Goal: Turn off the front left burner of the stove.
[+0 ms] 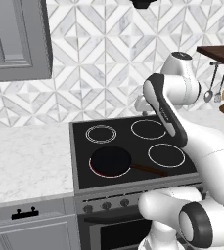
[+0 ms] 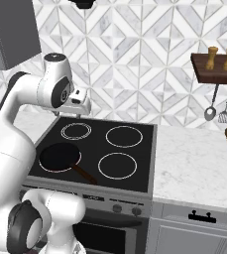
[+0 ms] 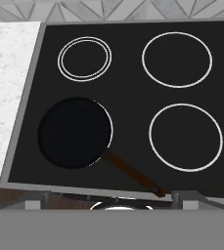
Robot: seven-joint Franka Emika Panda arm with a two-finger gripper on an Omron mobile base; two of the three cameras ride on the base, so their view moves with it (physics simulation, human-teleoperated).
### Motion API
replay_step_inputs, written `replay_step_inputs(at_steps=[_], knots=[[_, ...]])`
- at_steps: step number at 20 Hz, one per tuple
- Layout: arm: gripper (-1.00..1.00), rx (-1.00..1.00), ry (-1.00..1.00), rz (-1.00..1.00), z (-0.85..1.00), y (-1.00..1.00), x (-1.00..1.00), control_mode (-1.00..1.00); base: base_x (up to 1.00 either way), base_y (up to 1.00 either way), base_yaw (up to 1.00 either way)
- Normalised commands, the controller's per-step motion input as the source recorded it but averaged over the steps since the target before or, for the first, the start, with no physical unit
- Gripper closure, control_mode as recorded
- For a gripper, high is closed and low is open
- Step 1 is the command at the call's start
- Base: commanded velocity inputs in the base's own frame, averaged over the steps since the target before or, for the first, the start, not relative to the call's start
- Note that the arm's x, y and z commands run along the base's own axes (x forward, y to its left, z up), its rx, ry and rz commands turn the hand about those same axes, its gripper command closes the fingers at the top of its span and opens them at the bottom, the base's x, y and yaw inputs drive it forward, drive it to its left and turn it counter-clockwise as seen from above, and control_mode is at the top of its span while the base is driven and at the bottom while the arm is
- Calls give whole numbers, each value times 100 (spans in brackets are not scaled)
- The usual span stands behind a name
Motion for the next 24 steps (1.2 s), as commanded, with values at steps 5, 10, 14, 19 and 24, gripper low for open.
replay_step_inputs(at_steps=[5,10,14,19,24], knots=[[-100,0,0,0,0,0,0,-100,0,0,0],[-100,0,0,0,0,0,0,-100,0,0,0],[-100,0,0,0,0,0,0,-100,0,0,0],[-100,-11,0,7,-13,29,-31,-100,0,0,0],[-100,-37,0,32,-47,95,-77,-100,0,0,0]])
